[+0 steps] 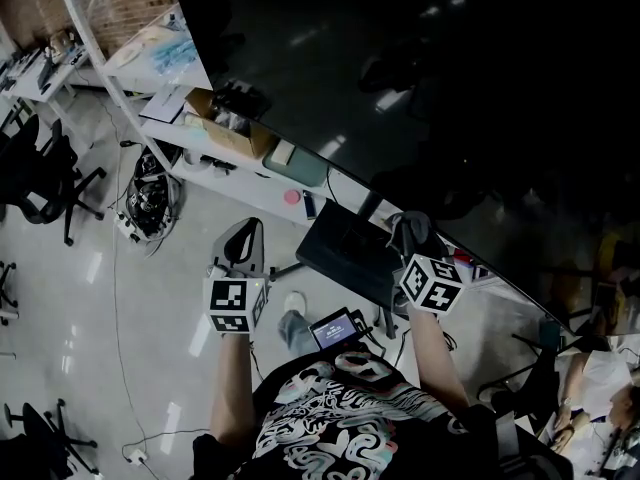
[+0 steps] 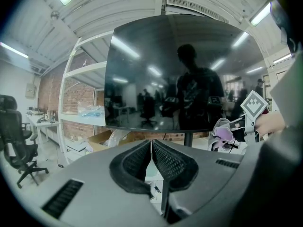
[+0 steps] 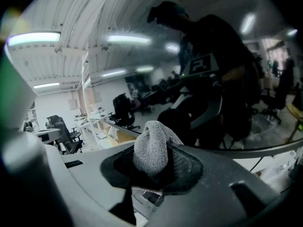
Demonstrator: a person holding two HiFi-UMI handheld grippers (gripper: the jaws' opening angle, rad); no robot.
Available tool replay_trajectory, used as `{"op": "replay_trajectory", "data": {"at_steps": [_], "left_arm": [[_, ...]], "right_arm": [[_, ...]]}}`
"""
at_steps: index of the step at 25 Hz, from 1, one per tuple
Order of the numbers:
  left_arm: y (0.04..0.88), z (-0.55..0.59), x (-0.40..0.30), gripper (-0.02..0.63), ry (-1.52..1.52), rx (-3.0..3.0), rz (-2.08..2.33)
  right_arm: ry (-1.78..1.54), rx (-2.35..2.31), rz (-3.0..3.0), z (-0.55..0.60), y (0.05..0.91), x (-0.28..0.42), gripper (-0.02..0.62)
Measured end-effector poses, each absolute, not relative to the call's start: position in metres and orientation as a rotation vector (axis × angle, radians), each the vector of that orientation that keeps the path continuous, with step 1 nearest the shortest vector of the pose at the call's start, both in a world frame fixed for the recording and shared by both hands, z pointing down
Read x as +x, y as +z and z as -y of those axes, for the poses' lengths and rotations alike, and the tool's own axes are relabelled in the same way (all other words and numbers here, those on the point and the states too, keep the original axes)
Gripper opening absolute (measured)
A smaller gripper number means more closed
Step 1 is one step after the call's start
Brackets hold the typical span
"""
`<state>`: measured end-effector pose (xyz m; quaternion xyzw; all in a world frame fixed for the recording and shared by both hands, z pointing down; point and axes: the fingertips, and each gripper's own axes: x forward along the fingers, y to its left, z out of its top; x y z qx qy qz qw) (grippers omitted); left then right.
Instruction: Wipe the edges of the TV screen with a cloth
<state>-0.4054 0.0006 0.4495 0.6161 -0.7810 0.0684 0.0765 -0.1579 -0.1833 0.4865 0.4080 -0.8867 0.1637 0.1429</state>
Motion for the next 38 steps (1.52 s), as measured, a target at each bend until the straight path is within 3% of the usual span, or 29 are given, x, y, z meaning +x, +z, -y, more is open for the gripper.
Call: {"op": "replay_trajectory", "data": {"at_steps": [38], "left_arm": [[0.478, 0.035, -0.488, 0.025, 0.195, 1.822, 2.286]], "right_arm": [[0.508, 1.117, 2.570, 0.187, 0.489, -0.244, 0.149]]}}
